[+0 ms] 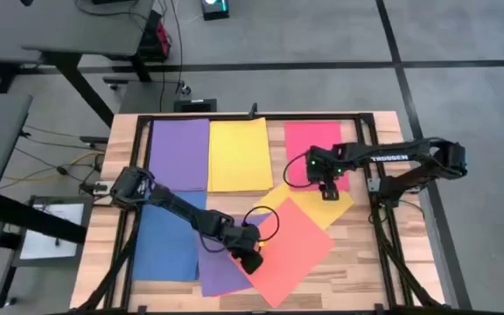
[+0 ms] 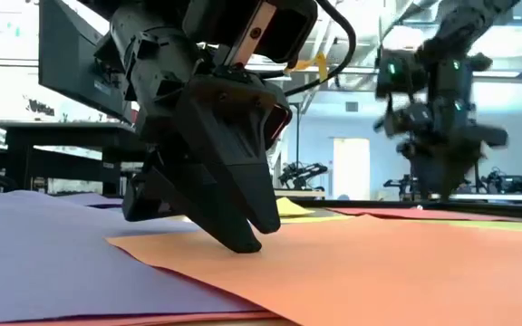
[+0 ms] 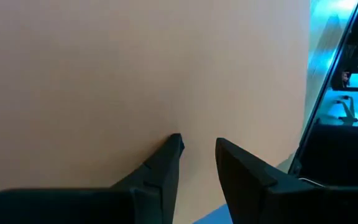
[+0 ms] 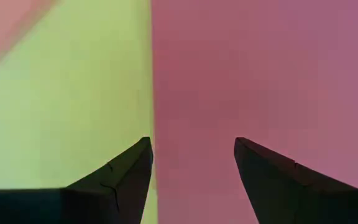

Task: Organize paper
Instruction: Adjust the colored papers on the table

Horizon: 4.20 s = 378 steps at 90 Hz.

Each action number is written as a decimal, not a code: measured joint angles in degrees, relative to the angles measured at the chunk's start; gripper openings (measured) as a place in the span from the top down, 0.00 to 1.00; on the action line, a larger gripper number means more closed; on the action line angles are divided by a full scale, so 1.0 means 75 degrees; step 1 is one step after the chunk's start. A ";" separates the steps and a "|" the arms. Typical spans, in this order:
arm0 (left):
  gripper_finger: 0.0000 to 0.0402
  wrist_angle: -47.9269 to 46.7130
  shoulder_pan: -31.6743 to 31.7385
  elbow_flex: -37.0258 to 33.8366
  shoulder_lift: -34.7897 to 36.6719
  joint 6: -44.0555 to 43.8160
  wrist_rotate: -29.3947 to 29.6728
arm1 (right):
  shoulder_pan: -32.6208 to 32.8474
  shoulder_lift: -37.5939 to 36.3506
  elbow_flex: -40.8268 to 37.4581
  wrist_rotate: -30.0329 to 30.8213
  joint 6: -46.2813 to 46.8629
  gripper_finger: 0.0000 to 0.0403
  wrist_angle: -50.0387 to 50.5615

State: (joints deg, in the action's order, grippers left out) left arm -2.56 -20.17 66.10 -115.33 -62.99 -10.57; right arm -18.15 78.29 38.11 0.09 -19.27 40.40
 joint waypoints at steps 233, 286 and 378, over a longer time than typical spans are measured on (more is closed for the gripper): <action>0.77 -0.0740 0.1712 0.0021 0.1273 0.1771 0.0058 | 0.5150 -0.0078 -0.1038 0.1688 1.3189 0.46 -0.1745; 0.77 -0.0304 0.1929 0.0305 0.1317 0.2595 -0.0254 | 0.6201 -0.0393 -0.0824 0.1519 1.3560 0.46 -0.4810; 0.78 -0.2549 0.1293 0.3938 -0.1870 0.2741 0.0075 | 0.6899 0.0048 -0.0921 0.1261 1.6372 0.46 -0.2339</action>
State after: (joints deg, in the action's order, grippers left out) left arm -21.68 -10.48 95.64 -129.35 -42.43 -10.00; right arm 33.59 78.65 31.20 9.55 103.53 22.86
